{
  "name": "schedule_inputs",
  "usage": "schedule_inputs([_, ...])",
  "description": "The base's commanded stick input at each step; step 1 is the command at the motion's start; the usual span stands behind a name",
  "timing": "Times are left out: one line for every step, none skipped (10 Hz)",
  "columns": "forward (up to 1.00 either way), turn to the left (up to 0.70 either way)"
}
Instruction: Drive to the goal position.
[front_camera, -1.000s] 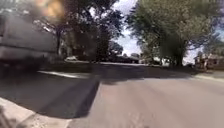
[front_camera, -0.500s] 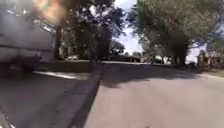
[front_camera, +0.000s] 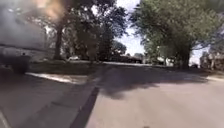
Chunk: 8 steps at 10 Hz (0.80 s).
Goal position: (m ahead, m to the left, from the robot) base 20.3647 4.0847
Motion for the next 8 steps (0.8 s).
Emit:
schedule_inputs([1.00,0.00])
schedule_inputs([1.00,0.00])
schedule_inputs([1.00,0.00])
schedule_inputs([1.00,0.00])
schedule_inputs([1.00,-0.08])
schedule_inputs([1.00,-0.19])
schedule_inputs([1.00,0.00])
schedule_inputs([1.00,0.00])
